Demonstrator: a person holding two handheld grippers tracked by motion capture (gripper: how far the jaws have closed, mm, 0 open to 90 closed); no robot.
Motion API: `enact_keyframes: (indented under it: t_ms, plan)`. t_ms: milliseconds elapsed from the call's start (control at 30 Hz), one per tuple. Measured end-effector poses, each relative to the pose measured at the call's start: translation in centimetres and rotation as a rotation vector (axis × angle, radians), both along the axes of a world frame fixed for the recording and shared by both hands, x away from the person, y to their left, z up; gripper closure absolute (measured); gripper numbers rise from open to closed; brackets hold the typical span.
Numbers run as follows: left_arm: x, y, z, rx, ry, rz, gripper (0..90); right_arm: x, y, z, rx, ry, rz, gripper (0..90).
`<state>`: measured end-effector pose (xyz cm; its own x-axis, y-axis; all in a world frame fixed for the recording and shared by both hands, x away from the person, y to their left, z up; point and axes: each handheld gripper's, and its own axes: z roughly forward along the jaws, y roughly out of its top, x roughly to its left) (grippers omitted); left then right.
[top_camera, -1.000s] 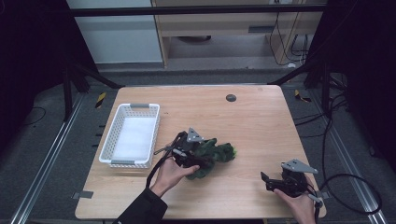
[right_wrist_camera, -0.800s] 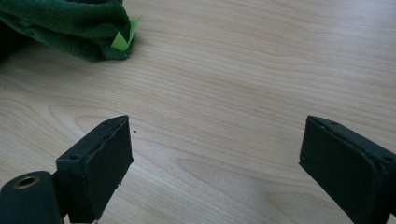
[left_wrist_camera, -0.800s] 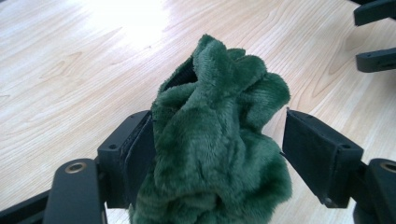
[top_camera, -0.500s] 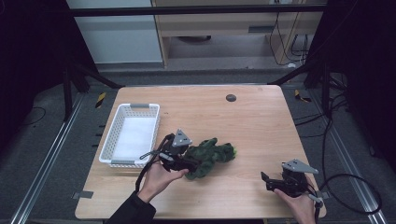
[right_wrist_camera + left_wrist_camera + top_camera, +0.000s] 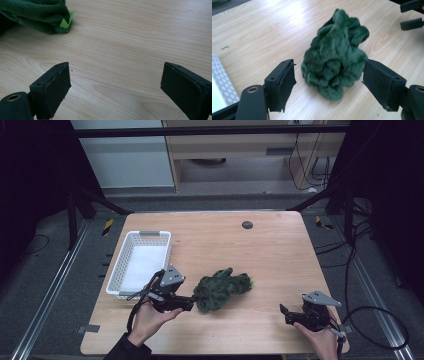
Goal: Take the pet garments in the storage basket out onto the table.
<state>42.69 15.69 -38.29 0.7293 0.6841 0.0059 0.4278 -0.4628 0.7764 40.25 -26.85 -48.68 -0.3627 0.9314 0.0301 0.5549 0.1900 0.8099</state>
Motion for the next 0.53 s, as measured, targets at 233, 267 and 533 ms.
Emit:
enact_keyframes:
  t_ms: [233, 267, 533]
  plan:
    - [-1.0, 2.0, -1.4, -0.001, 0.022, 0.026, 26.7, -0.1, 0.0, 0.0, -0.002, -0.003, 0.000, 9.0]
    - [-1.2, 2.4, -1.7, -0.004, 0.027, 0.033, 27.2, -0.1, 0.0, 0.0, -0.002, -0.004, 0.000, 9.0]
    - [-2.3, 4.5, -3.6, -0.031, 0.056, 0.061, 32.4, -0.2, 0.0, 0.0, 0.006, 0.003, -0.001, 9.0]
